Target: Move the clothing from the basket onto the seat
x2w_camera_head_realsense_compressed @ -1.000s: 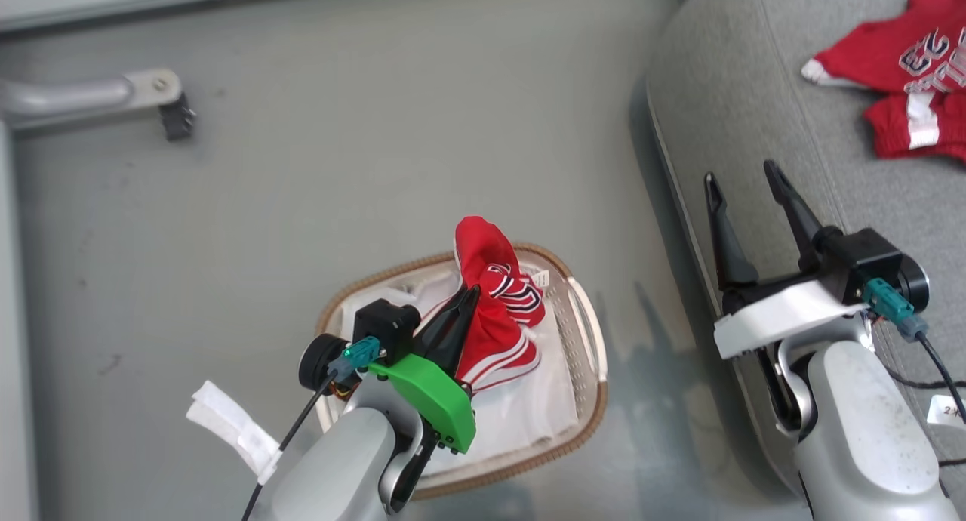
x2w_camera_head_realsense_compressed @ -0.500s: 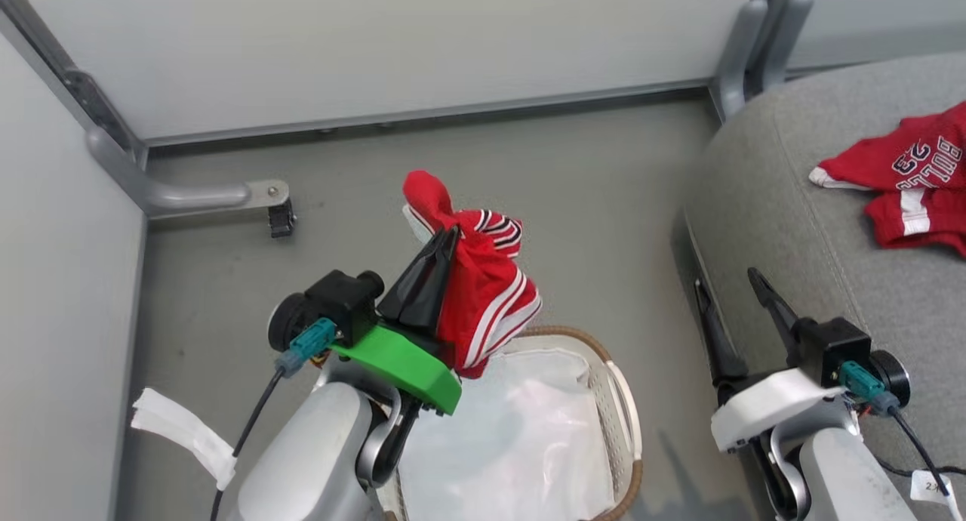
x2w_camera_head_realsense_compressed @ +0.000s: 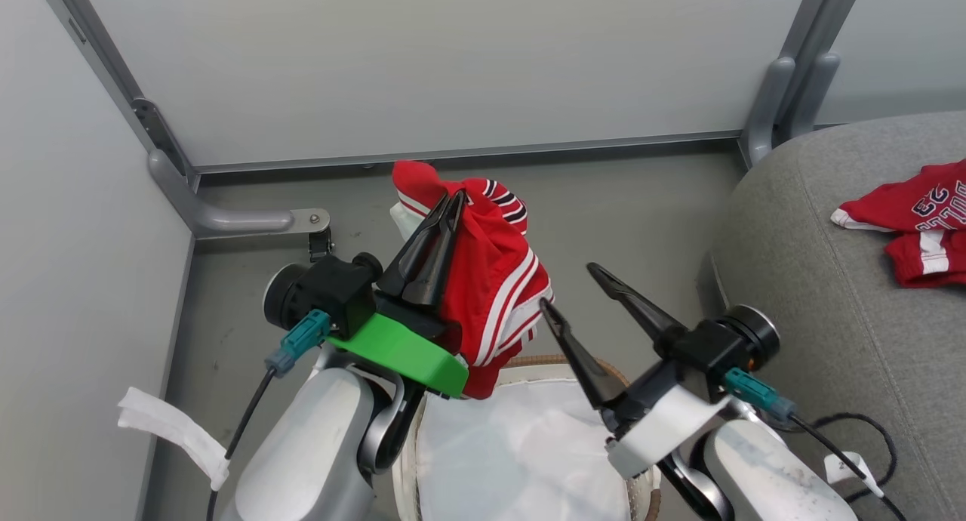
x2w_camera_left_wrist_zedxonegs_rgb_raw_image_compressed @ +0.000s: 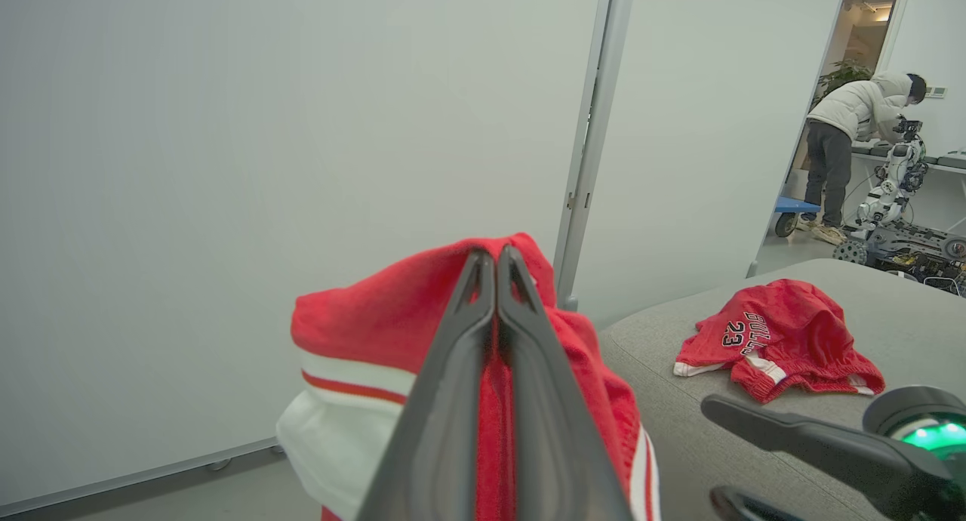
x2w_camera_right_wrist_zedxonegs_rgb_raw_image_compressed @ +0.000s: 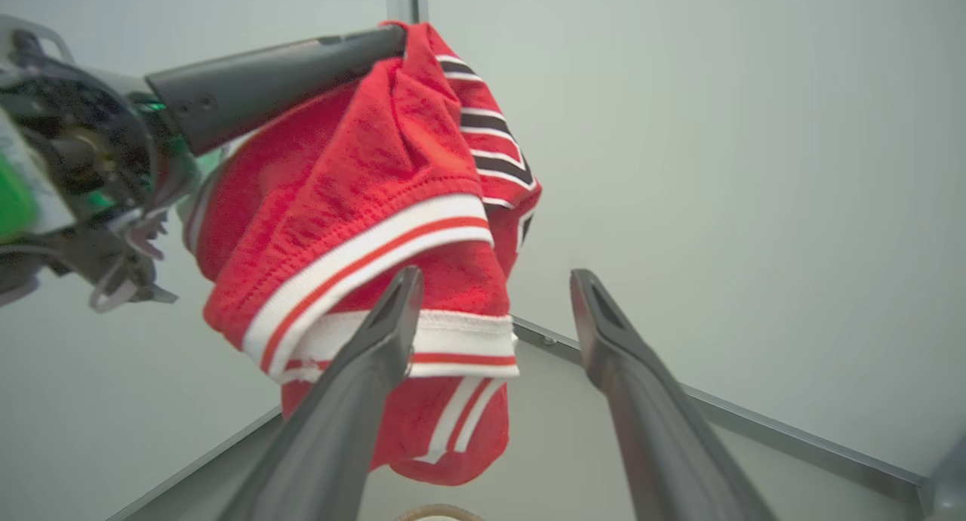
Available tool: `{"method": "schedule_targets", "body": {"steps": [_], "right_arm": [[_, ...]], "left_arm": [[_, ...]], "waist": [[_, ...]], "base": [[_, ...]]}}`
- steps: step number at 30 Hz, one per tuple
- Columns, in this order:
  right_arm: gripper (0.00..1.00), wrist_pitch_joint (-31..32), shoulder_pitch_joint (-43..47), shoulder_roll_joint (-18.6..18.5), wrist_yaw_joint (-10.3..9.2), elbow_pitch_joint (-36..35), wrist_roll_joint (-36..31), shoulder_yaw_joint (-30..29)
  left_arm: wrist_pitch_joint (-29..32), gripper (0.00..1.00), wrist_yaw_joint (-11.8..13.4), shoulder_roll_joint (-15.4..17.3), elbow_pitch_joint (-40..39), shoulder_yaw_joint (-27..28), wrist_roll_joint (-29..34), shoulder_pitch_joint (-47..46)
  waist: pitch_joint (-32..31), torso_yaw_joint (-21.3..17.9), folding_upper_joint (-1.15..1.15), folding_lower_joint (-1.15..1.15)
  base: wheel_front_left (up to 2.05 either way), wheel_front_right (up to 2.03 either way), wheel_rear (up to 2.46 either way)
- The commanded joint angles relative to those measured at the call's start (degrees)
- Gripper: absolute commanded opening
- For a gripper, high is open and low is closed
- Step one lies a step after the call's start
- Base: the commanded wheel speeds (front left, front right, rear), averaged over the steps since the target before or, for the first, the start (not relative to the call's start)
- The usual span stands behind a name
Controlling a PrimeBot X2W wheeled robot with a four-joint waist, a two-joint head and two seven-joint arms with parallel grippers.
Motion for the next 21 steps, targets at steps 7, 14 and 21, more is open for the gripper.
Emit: {"method": "schedule_targets", "body": {"steps": [7,14,21], "right_arm": [[1.00,-0.1,-10.4,-1.3,-0.06,3.5,3.1,9.8],[1.00,-0.1,-14.2,2.5,-0.06,12.9,0.3,10.3],[0.00,-0.1,-14.6,4.6,-0.06,16.3,2.1,8.6]], "left_arm": [[0.0,0.00,-0.2,-0.4,-0.1,-1.8,0.0,0.4],[0.0,0.00,-0.2,-0.8,-0.8,-5.9,-1.5,0.1],[0.0,0.00,-0.2,-1.1,-0.3,-8.0,-2.5,0.1]], "waist": [[-0.1,1.7,0.00,0.01],[-0.1,3.9,0.00,0.01],[-0.3,5.0,0.00,0.01]], "base": [[0.00,0.00,0.00],[0.00,0.00,0.00],[0.00,0.00,0.00]]}}
